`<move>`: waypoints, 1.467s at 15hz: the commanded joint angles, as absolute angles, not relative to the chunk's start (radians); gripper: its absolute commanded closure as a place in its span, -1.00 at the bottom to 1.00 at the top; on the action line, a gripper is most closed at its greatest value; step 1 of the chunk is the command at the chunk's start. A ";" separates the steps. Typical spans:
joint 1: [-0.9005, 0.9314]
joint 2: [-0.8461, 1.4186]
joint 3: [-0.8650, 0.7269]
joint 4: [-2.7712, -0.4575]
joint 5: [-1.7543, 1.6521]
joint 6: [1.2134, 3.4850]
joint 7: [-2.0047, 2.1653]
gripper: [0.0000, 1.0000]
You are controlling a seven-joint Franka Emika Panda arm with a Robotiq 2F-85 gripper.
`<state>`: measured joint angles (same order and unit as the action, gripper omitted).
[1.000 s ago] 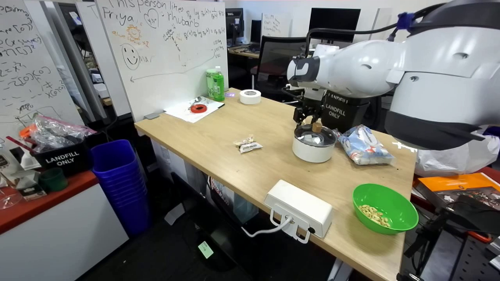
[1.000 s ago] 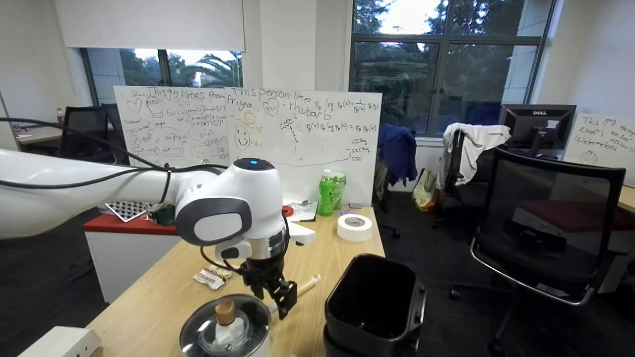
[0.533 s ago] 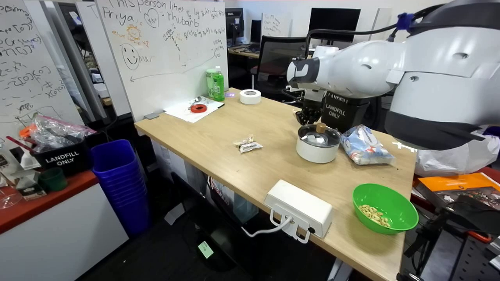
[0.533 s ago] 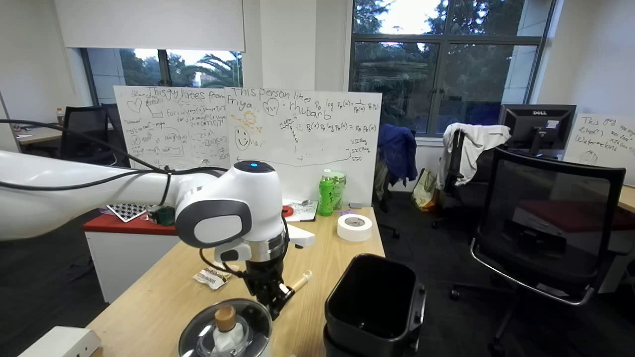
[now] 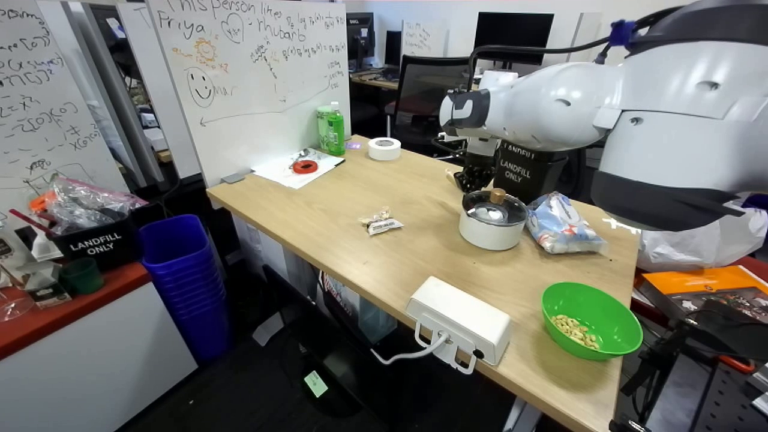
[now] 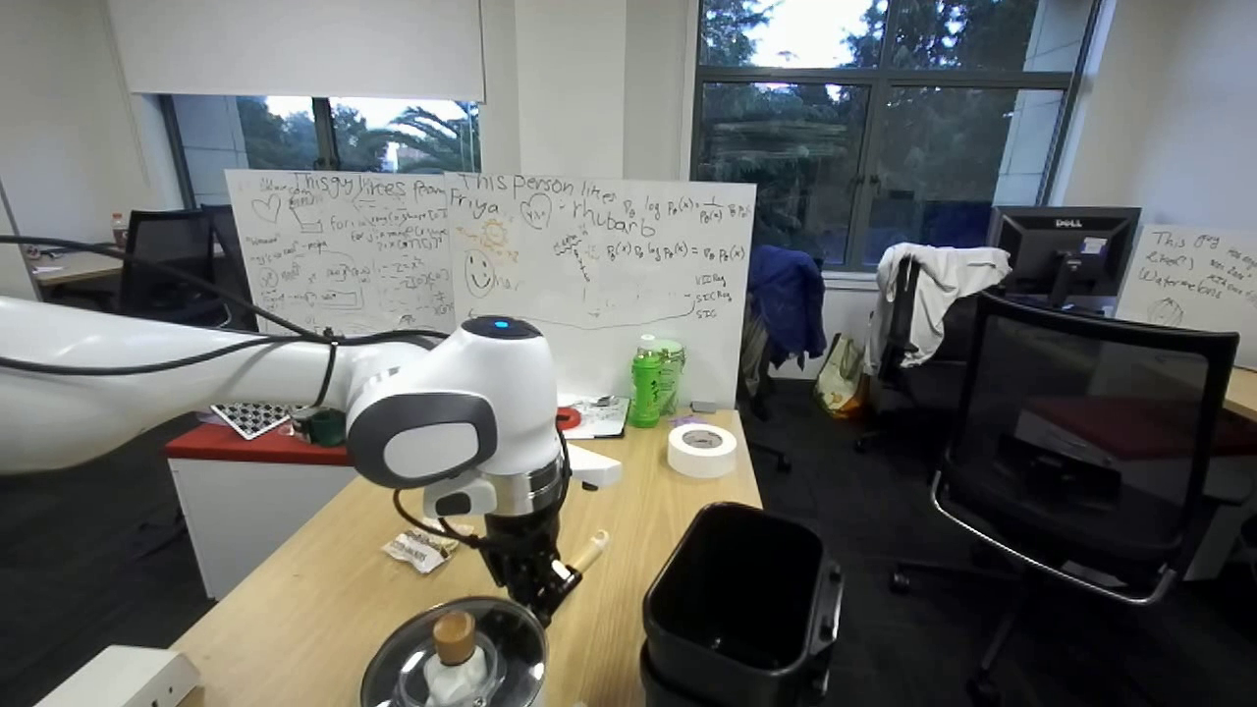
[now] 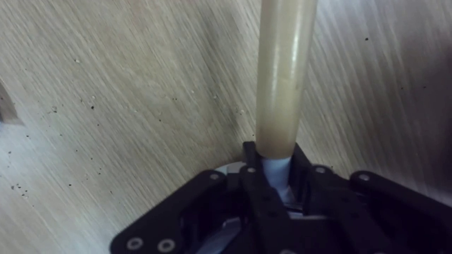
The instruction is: Move the pot forward
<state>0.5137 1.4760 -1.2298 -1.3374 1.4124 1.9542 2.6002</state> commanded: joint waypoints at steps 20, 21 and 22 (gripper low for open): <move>0.469 1.476 -1.243 -1.002 1.210 1.828 2.600 0.88; 0.457 1.476 -1.233 -0.974 1.191 1.820 2.600 0.88; 0.442 1.476 -1.221 -0.943 1.172 1.809 2.599 0.88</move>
<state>0.5109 1.4761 -1.2418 -1.0612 1.2298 1.8690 2.6002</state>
